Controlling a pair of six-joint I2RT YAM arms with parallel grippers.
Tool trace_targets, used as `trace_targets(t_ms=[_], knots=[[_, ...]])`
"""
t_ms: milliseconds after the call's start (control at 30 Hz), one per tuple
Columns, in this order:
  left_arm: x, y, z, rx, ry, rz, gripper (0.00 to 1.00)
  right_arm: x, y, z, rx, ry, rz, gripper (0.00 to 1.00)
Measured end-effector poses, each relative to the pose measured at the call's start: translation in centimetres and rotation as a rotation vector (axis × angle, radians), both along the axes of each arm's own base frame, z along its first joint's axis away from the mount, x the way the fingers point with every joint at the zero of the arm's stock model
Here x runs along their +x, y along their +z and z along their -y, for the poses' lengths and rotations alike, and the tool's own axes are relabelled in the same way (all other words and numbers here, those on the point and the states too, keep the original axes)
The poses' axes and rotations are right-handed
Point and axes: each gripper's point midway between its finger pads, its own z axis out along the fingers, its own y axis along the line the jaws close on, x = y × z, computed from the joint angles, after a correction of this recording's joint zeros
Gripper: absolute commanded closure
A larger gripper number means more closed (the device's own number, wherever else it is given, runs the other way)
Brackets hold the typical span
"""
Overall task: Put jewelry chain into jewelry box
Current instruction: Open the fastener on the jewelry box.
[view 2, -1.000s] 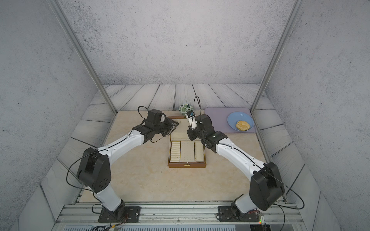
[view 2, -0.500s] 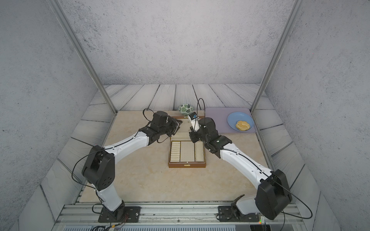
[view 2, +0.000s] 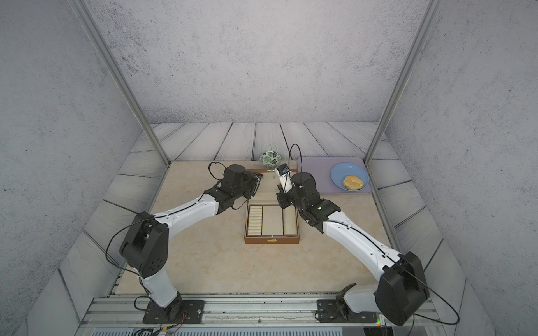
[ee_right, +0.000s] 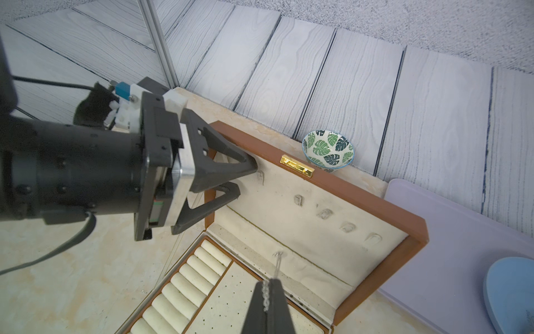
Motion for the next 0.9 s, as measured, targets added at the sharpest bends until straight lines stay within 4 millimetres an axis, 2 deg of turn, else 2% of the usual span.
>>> trace_targets(t_ms=[133,400,767,900], knots=[[0.2,-0.6,0.0,-0.004,0.013,-0.009,0.52,0.0,0.0,0.0,0.001,0.0,0.002,1.0],[0.5,-3.1,0.2,0.014,0.018,-0.053,0.52,0.0,-0.1,0.0,0.001,0.0,0.001,1.0],[0.6,-2.8,0.3,0.031,0.003,-0.03,0.52,0.0,-0.1,0.0,0.002,0.0,0.001,1.0],[0.9,-1.8,0.5,0.022,-0.003,0.002,0.52,0.0,-0.1,0.0,0.002,0.0,0.002,1.0]])
